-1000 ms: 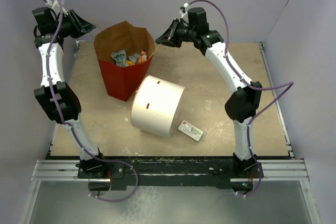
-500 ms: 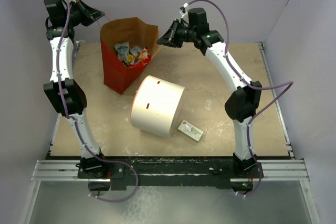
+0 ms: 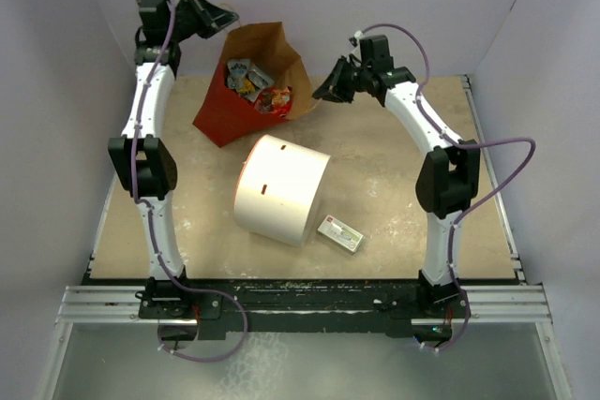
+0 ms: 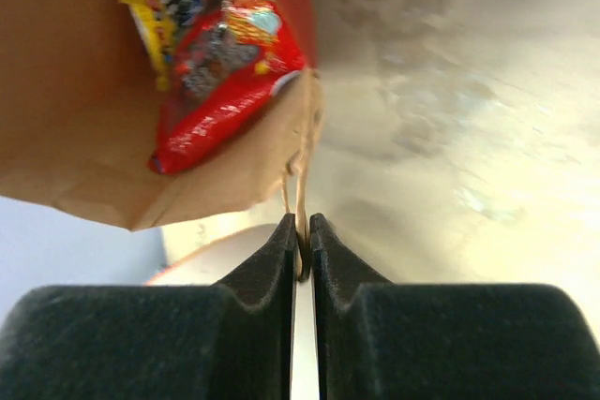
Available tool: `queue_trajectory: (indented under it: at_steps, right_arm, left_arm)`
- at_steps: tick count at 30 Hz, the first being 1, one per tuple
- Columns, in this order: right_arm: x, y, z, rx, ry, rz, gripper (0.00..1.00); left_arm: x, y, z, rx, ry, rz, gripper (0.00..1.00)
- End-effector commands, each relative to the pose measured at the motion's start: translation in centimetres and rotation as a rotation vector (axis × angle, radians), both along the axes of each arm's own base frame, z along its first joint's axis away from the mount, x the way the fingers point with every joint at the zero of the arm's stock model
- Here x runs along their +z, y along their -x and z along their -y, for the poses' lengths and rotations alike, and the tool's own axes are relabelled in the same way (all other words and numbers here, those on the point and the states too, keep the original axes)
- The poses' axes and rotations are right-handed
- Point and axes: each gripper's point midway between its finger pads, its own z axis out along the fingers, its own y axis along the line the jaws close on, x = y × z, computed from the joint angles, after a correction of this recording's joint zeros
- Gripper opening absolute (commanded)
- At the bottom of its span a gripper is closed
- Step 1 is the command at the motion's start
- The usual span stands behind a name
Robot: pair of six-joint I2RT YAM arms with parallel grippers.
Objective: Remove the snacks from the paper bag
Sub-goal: Adjust the paper bag at the center of the board.
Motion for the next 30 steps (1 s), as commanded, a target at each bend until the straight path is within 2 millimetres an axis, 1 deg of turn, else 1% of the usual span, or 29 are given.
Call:
queue_trajectory:
  at_steps: [1,4,5,7,9,12,16,17,19,21,23,24,26,27,30]
  right_arm:
    - [1.5,2.2,4.1,-0.032,0.099,0.088,0.12]
    - [-0.2,3.3,6.4,-0.063,0.139,0.071,0.11]
    - [-1.1,3.8,7.0,-0.068,0.149,0.054,0.09]
    - [-1.6,4.2,7.9,-0.081,0.157,0.055,0.07]
    - [-2.0,4.5,8.6,-0.089,0.171,0.056,0.07]
    - [-2.1,4.8,9.1,-0.077,0.198,0.067,0.09]
    - [-1.8,5.0,9.2,-0.047,0.22,0.081,0.16]
    - [-1.6,5.0,9.0,-0.031,0.224,0.087,0.19]
    - [-1.4,5.1,9.2,-0.015,0.238,0.092,0.4]
    - [-1.3,4.9,9.6,-0.012,0.26,0.091,0.59]
    - [-1.6,4.6,10.5,-0.023,0.289,0.072,0.76]
    - [-1.7,4.4,10.6,-0.018,0.28,0.067,0.83]
    - [-2.4,4.0,10.5,0.013,0.256,0.05,0.94]
    - [-3.0,3.8,10.3,0.025,0.252,0.03,0.97]
    - [-4.6,3.4,9.3,0.081,0.204,-0.039,1.0]
  left_arm:
    - [4.4,3.5,5.4,-0.109,0.024,0.11,0.0]
    - [3.7,4.6,8.7,-0.165,0.022,0.086,0.0]
    - [3.4,5.0,9.6,-0.184,0.025,0.073,0.0]
    - [2.9,5.7,11.1,-0.214,0.028,0.053,0.0]
    - [2.6,6.3,12.1,-0.233,0.026,0.039,0.0]
    - [2.9,7.1,12.8,-0.251,0.017,0.033,0.0]
    - [3.3,8.0,12.0,-0.219,-0.046,0.035,0.0]
    - [3.4,8.1,11.6,-0.198,-0.067,0.039,0.0]
    - [3.7,8.3,10.9,-0.172,-0.096,0.044,0.0]
    - [4.0,8.4,9.9,-0.142,-0.118,0.04,0.0]
    - [4.0,8.4,8.7,-0.11,-0.14,0.032,0.0]
    - [3.8,8.4,8.2,-0.097,-0.152,0.02,0.0]
    - [3.6,8.3,7.1,-0.074,-0.168,0.01,0.0]
    - [3.7,8.3,6.6,-0.064,-0.172,0.009,0.0]
    - [3.8,8.0,4.8,-0.023,-0.166,-0.012,0.0]
